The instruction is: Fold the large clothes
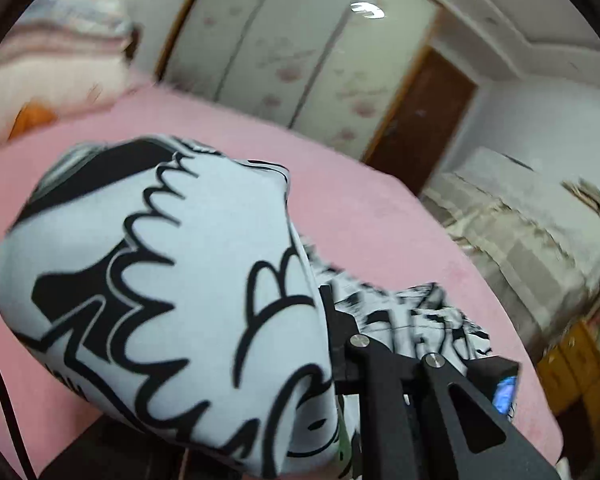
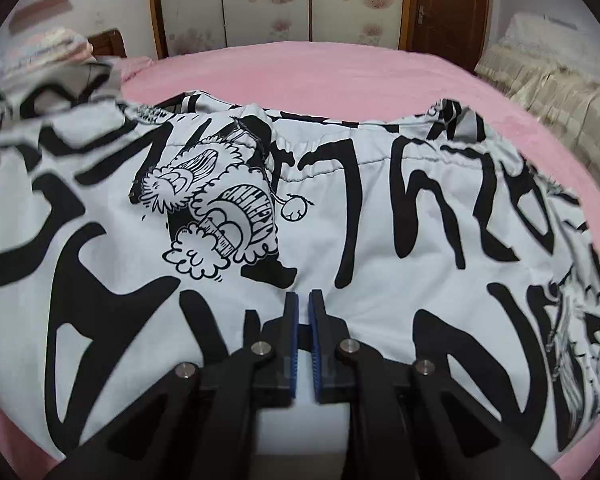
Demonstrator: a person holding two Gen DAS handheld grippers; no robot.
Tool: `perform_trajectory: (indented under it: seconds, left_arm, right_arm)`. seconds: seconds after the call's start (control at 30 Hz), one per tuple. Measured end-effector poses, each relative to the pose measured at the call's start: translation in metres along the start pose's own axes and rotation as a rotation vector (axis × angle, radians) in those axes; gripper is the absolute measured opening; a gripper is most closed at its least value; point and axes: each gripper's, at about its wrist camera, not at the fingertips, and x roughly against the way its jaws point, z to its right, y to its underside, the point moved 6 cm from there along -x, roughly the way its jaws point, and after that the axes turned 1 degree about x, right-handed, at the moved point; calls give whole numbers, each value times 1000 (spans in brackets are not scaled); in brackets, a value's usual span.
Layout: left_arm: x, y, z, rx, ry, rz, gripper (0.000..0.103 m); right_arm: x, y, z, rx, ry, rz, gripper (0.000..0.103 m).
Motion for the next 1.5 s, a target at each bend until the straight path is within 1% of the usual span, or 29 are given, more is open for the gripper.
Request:
perform_trajectory:
  seconds: [0.07,0.17,0.23,0.33,0.4,0.47,0.5,0.53,0.57,0.6,0.63,0.67,0.7,0.73,0.77,0.8,0.83,0.9,1.0,1.03,1.1,1.13,1.17,1.2,1.27,1.33,1.4,1.5]
  left_arm:
    - [1,-7,30,-72,30,18,11]
    - [3,-11,67,-144,65,27,11]
    - [3,-10,96,-198,98,21,11]
    - [-6,-5,143,-281,133,5,11]
    - [-13,3,173,-330,158,-10,11]
    - [-23,15,201,-380,187,-37,11]
    - [-28,22,209,-400,194,-50,11]
    - [-35,34,223,-432,202,-75,11]
    - [-45,50,237,-466,210,-110,11]
    - [-46,61,243,-485,215,-134,11]
    - [-55,80,252,-517,218,-177,11]
    - [-65,97,258,-546,218,-218,12]
    - [-77,121,269,-603,213,-267,12]
    - [-85,138,272,-648,204,-295,12]
    - [-91,156,274,-698,192,-329,12]
    - [-98,174,273,-747,171,-368,12]
    - [-101,187,270,-776,161,-378,12]
    - [-99,193,266,-801,158,-362,12]
    - [-97,186,264,-755,197,-388,12]
    - [-96,185,263,-756,203,-389,12]
    - [-95,185,259,-801,185,-372,12]
    - [-95,187,265,-824,167,-356,12]
    - [-93,187,275,-824,159,-343,12]
    - [-95,187,279,-802,161,-341,12]
    - [-90,179,284,-722,183,-335,12]
    - [-79,176,282,-706,186,-314,12]
    - [-82,183,282,-747,166,-303,13]
    - [-88,205,279,-825,140,-317,15]
  right_arm:
    - [0,1,8,-48,-61,-1,6]
    - [0,3,17,-114,-137,0,3]
    - [1,5,23,-159,-188,0,3]
    - [5,6,35,-227,-290,-15,3]
    - [18,7,52,-315,-415,-28,3]
    - [40,12,74,-383,-462,-4,3]
    - [53,15,88,-406,-459,15,3]
    - [67,20,103,-422,-438,38,3]
    - [81,27,122,-433,-389,58,3]
    - [92,34,138,-442,-341,68,3]
    - [101,43,153,-452,-293,76,3]
    - [111,56,174,-462,-220,76,3]
    - [117,65,187,-466,-165,69,3]
    - [119,71,195,-465,-129,58,3]
    - [122,83,208,-461,-75,28,3]
    - [123,89,214,-461,-50,15,3]
    - [124,95,220,-464,-35,6,3]
    - [124,104,229,-471,-15,-15,3]
    - [123,110,237,-474,4,-29,3]
    - [123,111,240,-475,13,-32,3]
    - [126,110,248,-482,15,-18,3]
    - [128,109,252,-483,21,-14,3]
    - [134,110,254,-482,29,-1,3]
    - [136,108,251,-479,35,9,3]
    - [143,108,254,-478,53,23,3]
    - [144,112,260,-483,56,30,3]
    - [142,111,260,-482,65,28,3]
    - [144,115,263,-493,73,19,3]
